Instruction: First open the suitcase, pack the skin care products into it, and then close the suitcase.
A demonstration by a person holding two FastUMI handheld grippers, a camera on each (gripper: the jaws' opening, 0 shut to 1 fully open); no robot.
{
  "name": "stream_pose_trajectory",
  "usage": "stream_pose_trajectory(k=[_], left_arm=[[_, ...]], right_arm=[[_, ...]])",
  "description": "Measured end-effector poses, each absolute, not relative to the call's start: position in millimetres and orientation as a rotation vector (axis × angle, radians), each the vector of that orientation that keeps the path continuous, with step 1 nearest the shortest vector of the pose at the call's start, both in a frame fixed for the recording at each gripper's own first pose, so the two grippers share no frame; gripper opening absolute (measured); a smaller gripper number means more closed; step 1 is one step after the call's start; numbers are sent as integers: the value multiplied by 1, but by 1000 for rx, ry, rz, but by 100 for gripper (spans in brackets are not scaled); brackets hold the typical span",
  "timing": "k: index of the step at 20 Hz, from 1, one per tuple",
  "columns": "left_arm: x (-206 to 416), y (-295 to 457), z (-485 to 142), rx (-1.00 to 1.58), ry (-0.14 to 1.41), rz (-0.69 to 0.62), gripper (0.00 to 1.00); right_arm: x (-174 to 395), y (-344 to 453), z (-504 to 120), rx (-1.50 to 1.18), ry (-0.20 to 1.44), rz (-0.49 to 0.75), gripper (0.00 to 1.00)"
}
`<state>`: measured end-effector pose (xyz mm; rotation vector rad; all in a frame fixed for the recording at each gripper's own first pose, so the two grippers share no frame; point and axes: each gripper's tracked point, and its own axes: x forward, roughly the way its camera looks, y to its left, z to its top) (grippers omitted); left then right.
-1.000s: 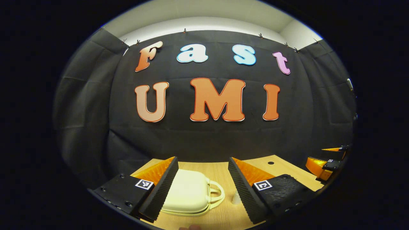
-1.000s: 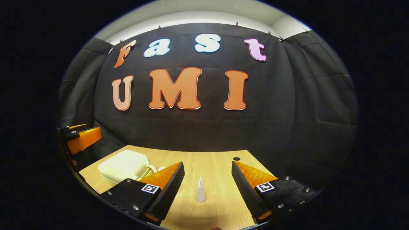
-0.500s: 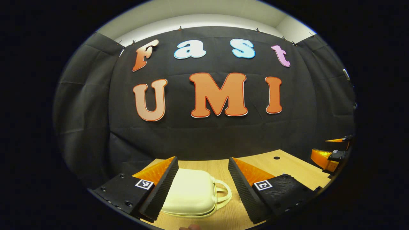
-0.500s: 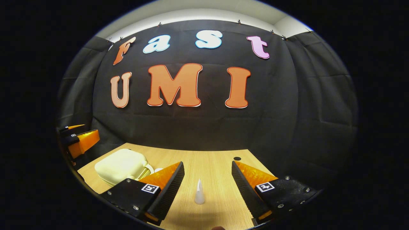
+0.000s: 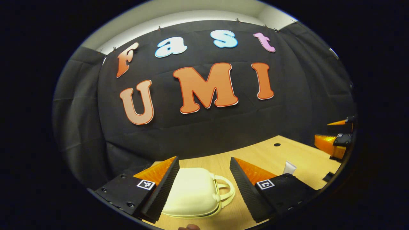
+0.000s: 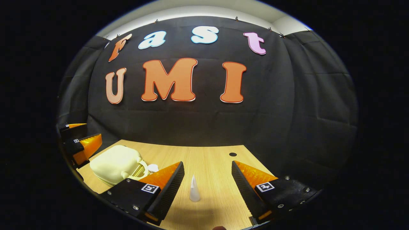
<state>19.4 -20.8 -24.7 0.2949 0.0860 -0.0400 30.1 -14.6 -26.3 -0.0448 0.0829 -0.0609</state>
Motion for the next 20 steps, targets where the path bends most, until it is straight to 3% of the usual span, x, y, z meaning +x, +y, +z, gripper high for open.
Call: stream_pose_trajectory(k=[20], left_arm=[[87,-60,-226,1097,422,-135,98]], right_arm=[[1,-141,-114,51,262,-302,95]])
